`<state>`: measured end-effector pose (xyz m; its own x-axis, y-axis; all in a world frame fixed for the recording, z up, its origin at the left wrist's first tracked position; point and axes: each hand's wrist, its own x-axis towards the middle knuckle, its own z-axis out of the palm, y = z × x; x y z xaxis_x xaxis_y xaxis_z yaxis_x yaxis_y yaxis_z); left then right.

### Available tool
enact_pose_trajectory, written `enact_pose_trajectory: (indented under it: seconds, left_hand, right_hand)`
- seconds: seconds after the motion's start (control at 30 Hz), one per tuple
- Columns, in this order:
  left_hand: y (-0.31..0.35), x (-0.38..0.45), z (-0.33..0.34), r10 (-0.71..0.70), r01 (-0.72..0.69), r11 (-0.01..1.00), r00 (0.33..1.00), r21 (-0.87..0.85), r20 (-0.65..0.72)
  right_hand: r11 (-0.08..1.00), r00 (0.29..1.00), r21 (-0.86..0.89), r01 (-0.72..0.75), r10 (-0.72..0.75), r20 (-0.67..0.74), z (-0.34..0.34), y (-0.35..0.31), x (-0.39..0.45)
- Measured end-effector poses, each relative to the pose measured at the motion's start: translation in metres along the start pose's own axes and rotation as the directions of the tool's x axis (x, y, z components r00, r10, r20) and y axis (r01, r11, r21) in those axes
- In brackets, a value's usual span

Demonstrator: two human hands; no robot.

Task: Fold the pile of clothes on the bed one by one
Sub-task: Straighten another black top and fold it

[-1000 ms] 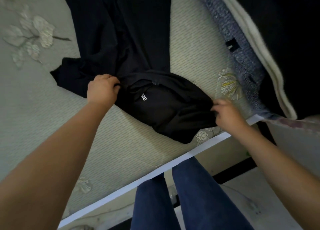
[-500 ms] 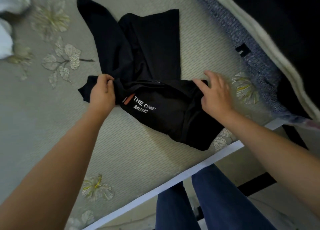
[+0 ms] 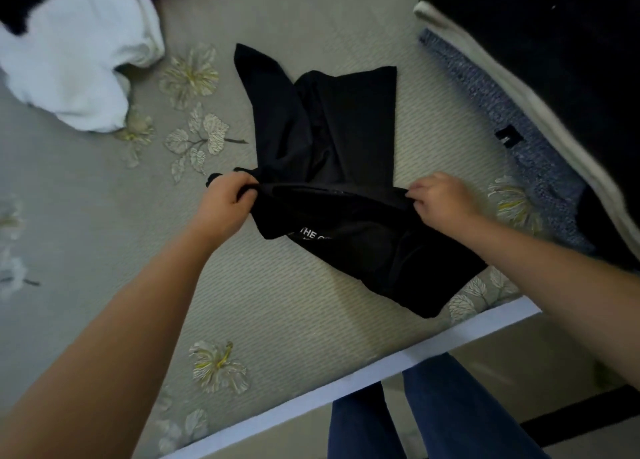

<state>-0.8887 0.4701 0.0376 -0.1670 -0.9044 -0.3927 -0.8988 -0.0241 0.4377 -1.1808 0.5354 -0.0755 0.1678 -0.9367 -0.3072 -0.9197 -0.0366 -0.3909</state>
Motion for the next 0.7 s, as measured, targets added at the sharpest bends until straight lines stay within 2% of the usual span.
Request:
enact_pose_trajectory:
  seconds: [0.07, 0.13, 0.23, 0.33, 0.43, 0.5, 0.6, 0.7]
  left_hand:
    - [0.009, -0.005, -0.018, -0.072, 0.057, 0.982, 0.994, -0.179, -0.081]
    - [0.019, -0.008, -0.039, -0.138, 0.072, 0.929, 0.977, -0.362, -0.161]
    - [0.041, -0.015, -0.074, -0.139, -0.007, 0.863, 0.958, -0.505, -0.251]
    - [0.067, -0.031, -0.119, -0.089, -0.089, 0.881, 0.934, -0.465, -0.347]
    - [0.090, -0.051, -0.177, -0.034, -0.190, 0.878, 0.890, -0.439, -0.454]
    - [0.105, -0.068, -0.217, 0.003, -0.236, 0.844, 0.900, -0.482, -0.435]
    - [0.124, -0.095, -0.270, 0.076, -0.285, 0.786, 0.925, -0.549, -0.372]
    - [0.139, -0.117, -0.314, 0.054, -0.333, 0.712, 0.904, -0.619, -0.424]
  right_hand:
    - [0.970, 0.985, 0.242, -0.027, 0.067, -0.158, -0.027, -0.014, 0.002]
    - [0.940, 0.951, 0.337, -0.053, 0.151, -0.270, -0.063, -0.030, 0.005]
    - [0.964, 0.912, 0.243, -0.106, 0.191, -0.363, -0.127, -0.052, 0.008]
    - [0.967, 0.884, 0.246, -0.069, 0.174, -0.434, -0.204, -0.075, 0.006]
    - [0.956, 0.811, 0.286, -0.062, 0.215, -0.544, -0.282, -0.097, -0.002]
    - [0.966, 0.773, 0.250, -0.073, 0.213, -0.597, -0.331, -0.112, -0.009]
    - [0.977, 0.724, 0.212, 0.001, 0.145, -0.675, -0.399, -0.137, -0.022]
    - [0.983, 0.669, 0.148, 0.105, 0.040, -0.742, -0.453, -0.162, -0.039]
